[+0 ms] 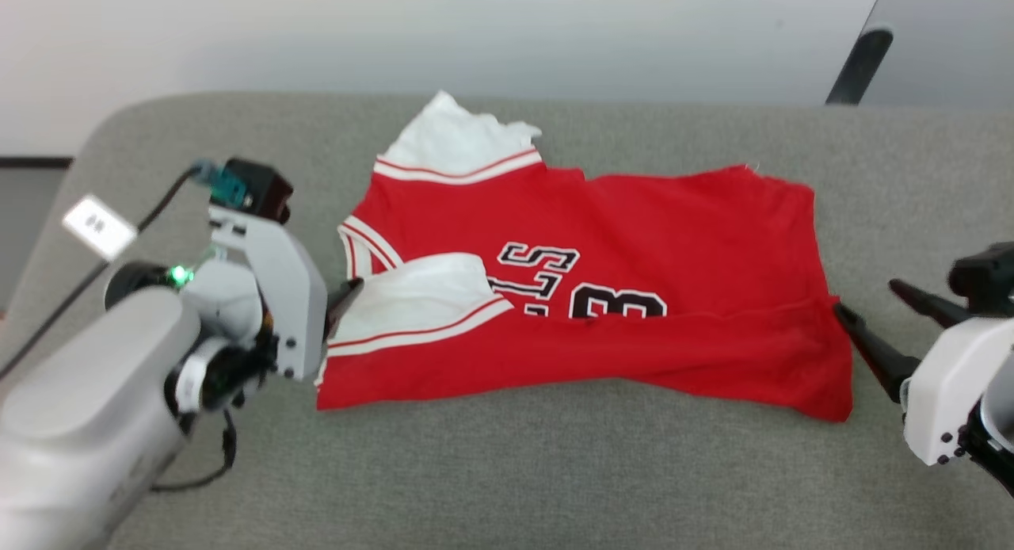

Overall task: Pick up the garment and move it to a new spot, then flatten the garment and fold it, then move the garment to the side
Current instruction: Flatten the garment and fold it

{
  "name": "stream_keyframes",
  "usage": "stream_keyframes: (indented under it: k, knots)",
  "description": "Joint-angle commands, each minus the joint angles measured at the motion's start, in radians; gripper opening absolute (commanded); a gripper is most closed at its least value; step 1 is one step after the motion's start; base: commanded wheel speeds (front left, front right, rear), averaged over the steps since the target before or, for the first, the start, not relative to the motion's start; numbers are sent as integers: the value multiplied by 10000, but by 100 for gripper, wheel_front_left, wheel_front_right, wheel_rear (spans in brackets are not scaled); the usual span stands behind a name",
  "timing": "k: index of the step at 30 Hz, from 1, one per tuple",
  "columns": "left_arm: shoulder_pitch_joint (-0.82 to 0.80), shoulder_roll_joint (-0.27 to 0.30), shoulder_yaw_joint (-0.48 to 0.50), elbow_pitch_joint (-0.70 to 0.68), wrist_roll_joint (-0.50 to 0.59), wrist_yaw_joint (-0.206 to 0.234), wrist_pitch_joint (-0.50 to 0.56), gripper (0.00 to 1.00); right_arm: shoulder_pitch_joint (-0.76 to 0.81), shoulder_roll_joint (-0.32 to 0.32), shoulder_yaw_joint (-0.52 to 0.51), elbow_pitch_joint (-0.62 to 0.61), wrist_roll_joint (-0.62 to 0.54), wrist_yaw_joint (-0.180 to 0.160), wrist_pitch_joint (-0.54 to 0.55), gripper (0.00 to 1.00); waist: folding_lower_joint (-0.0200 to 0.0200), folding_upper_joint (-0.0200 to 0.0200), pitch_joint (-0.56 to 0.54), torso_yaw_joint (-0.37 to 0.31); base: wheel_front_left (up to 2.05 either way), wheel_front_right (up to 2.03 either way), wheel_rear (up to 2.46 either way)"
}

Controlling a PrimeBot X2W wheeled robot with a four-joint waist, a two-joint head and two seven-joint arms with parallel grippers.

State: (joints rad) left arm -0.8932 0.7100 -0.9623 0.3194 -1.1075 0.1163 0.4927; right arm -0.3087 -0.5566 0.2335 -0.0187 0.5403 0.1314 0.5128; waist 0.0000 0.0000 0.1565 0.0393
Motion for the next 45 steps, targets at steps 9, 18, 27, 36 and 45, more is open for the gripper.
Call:
stream_keyframes:
  k: [9, 18, 27, 36, 45]
  knots:
    - [1691, 826, 265, -2008, -198, 1211, -905, 100, 1191, 446, -731, -1184, -1375, -13, -2526, 100, 0, 0, -1025, 177, 0, 0, 0]
    - [2363, 1558, 478, -3080, -721, 1934, -540, 100, 2172, 1384, -1442, -2412, -2272, -13, -3268, 100, 0, 0, -876, -260, 0, 0, 0]
    - [1868, 1781, 649, -2006, -1703, 1658, 911, 100, 2357, 2094, -1969, -3442, -2611, -13, -3219, 100, 0, 0, 19, -1307, 0, 0, 0]
    - [1746, 1731, 438, -669, -2347, 1808, 2330, 100, 2347, 2466, -2321, -3616, -2607, -13, -3243, 100, 0, 0, 641, -1952, 0, 0, 0]
    - [1967, 1193, 252, 709, -2789, 1658, 2926, 100, 2243, 2653, -2454, -3623, -2462, -13, -3089, 100, 0, 0, 878, -1986, 0, 0, 0]
